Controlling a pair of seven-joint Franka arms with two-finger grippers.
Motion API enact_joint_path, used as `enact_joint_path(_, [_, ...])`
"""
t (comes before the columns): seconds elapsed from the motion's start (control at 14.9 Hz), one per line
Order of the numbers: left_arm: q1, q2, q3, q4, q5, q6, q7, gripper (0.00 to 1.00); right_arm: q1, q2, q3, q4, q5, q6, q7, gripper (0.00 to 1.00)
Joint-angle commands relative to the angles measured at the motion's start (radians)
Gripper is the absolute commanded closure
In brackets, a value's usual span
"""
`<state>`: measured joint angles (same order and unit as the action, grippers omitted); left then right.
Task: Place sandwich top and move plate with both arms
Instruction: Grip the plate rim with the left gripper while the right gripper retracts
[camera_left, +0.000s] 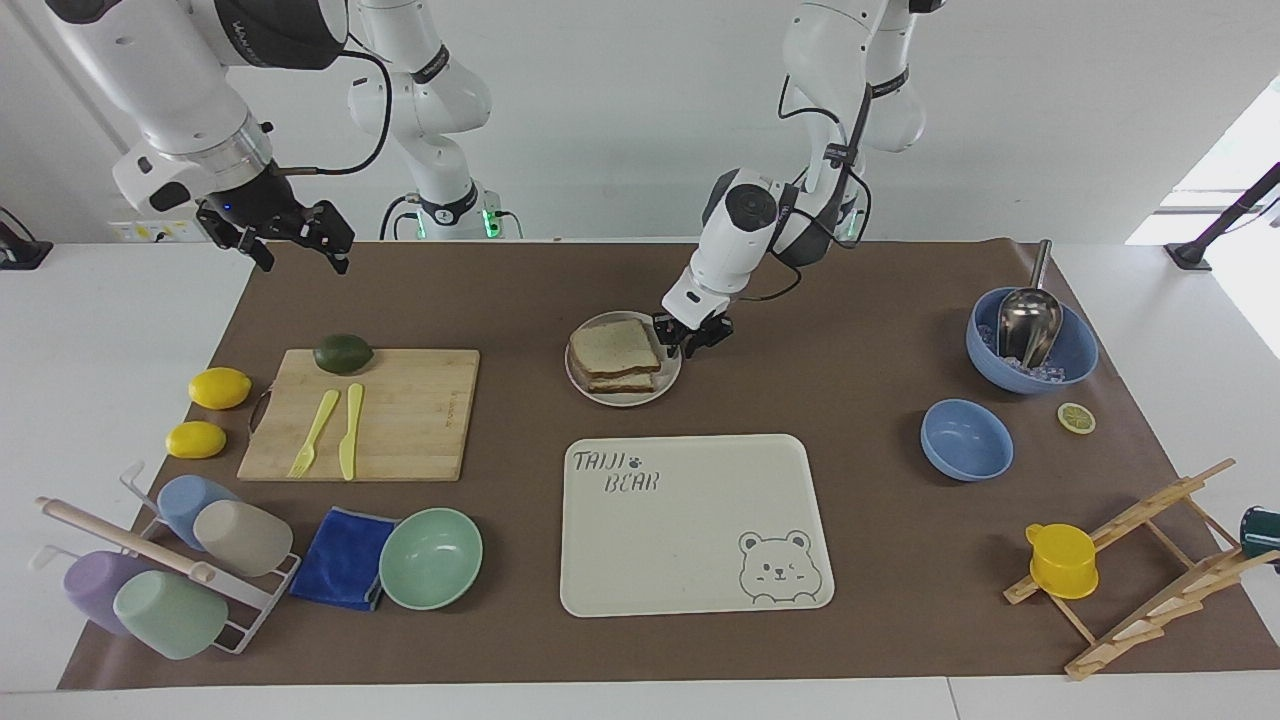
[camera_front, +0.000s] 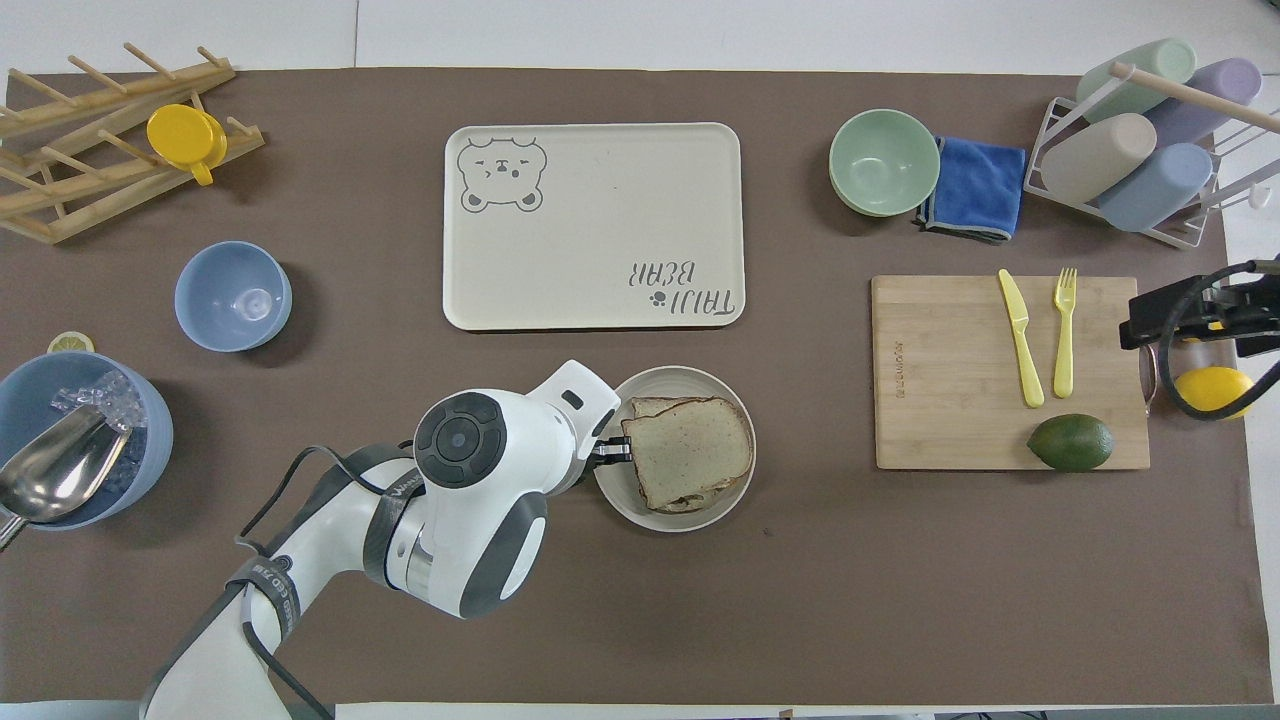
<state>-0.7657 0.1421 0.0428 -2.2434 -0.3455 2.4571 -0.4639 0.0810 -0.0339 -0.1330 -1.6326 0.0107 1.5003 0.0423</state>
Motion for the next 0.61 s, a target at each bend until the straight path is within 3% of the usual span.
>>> enact_joint_path(0.0, [-0.011,-0.003,0.014,-0.012,-0.033,0.020,-0.001,1.00,-0.027,-0.014,0.015,-0.016,0.012,0.000,-0.029,0.00])
enact_joint_path(0.34, [0.029,-0.021,0.016,0.017,-0.038,-0.036,-0.005,1.00,-0.018,-0.014,0.015,-0.016,0.012,0.000,-0.029,0.00])
enact_joint_path(0.54, [0.152,-0.064,0.020,0.201,-0.040,-0.333,0.007,1.00,-0.018,-0.014,0.015,-0.016,0.012,0.000,-0.029,0.00])
